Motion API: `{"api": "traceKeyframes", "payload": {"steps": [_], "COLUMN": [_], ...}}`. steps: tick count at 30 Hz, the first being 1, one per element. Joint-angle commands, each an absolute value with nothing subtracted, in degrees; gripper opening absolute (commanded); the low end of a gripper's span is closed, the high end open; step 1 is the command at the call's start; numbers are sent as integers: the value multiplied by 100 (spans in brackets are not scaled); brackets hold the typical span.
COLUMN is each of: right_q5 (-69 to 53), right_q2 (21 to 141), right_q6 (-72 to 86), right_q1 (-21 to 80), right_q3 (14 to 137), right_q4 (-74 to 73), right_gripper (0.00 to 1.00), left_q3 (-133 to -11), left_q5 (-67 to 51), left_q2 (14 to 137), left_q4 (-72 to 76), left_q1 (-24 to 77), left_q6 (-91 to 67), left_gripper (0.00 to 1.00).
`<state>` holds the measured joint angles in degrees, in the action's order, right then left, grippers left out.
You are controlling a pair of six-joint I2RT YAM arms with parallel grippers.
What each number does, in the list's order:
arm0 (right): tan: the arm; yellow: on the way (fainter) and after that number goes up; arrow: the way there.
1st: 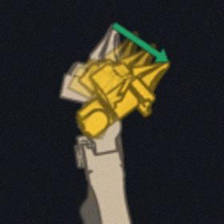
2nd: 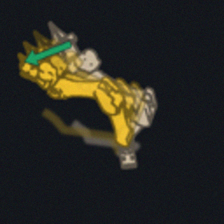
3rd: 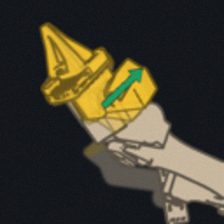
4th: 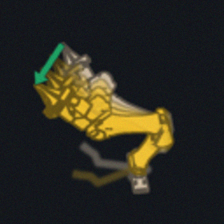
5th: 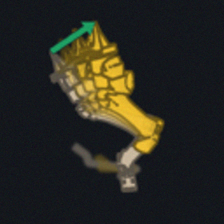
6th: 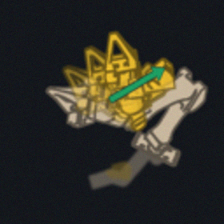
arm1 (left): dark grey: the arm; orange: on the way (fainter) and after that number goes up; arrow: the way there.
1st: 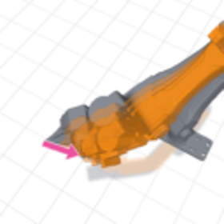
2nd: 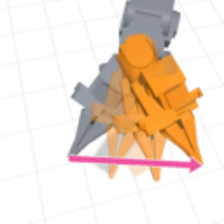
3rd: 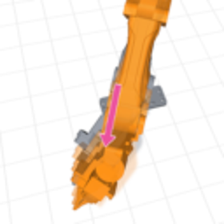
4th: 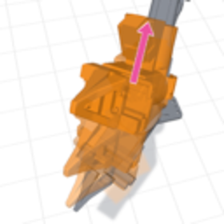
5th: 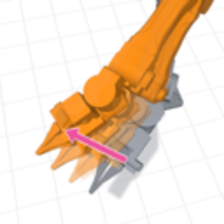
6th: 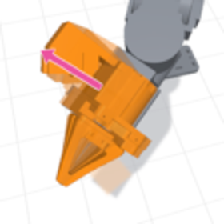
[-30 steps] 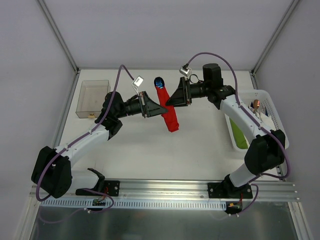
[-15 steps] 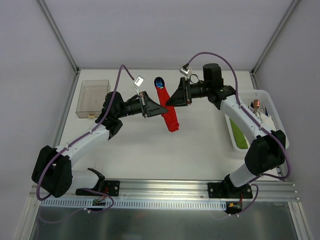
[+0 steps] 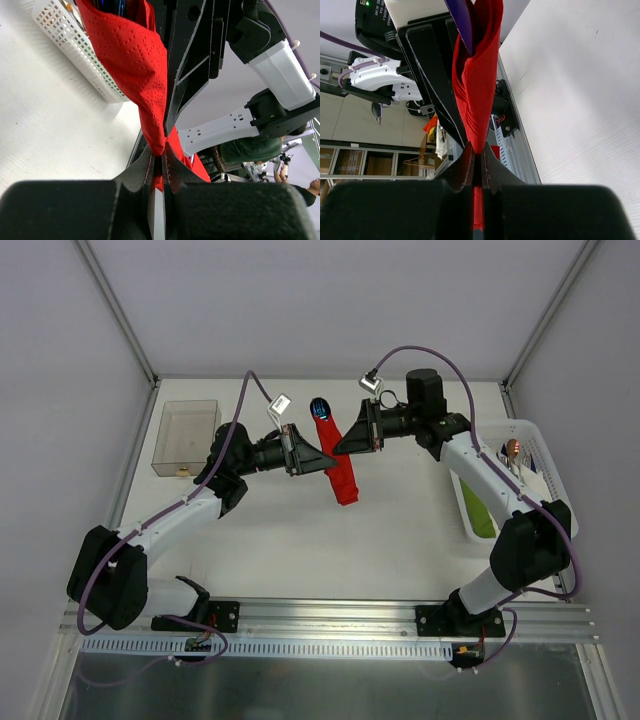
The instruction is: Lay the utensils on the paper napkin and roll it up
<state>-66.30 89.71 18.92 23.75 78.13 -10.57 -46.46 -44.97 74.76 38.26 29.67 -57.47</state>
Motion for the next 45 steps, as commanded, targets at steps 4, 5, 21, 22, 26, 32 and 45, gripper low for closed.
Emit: {"api": "traceKeyframes", "payload": {"steps": [4, 5, 21, 22, 26, 32, 45], "right_q5": [-6952, -6978, -7392, -7313, -6883, -5819, -4650], "right_q2": [8833, 8816, 9157, 9454, 9931, 10107, 9922], "right_q6": [1793, 1784, -3368, -3967, -5914, -6705, -7444], "right_q1": [2084, 2022, -61, -340, -1149, -2319, -3867], "right_q3": [8033, 8051, 8936, 9278, 9493, 9194, 9141], "right_q4": [-1055, -1055, -7167, -7807, -9492, -9510, -9519], "right_gripper": [0, 0, 0, 0, 0, 0, 0], "left_q3": [-4992, -4992, -5326, -5352, -5379, -5405, -5203], "left_q5": [-4403, -4403, -4368, -4412, -4526, -4587, -4702], "left_q2": [7435, 7427, 7066, 7110, 7233, 7383, 7681], "left_q4": [4342, 4272, 2224, 2189, 2101, 2118, 2487], "left_q1": [3024, 3015, 2777, 2777, 2786, 2777, 2786], "left_q6": [-5634, -5608, -4184, -4149, -4122, -4113, -4280], "left_gripper": [16, 36, 99, 99, 99, 99, 99]}}
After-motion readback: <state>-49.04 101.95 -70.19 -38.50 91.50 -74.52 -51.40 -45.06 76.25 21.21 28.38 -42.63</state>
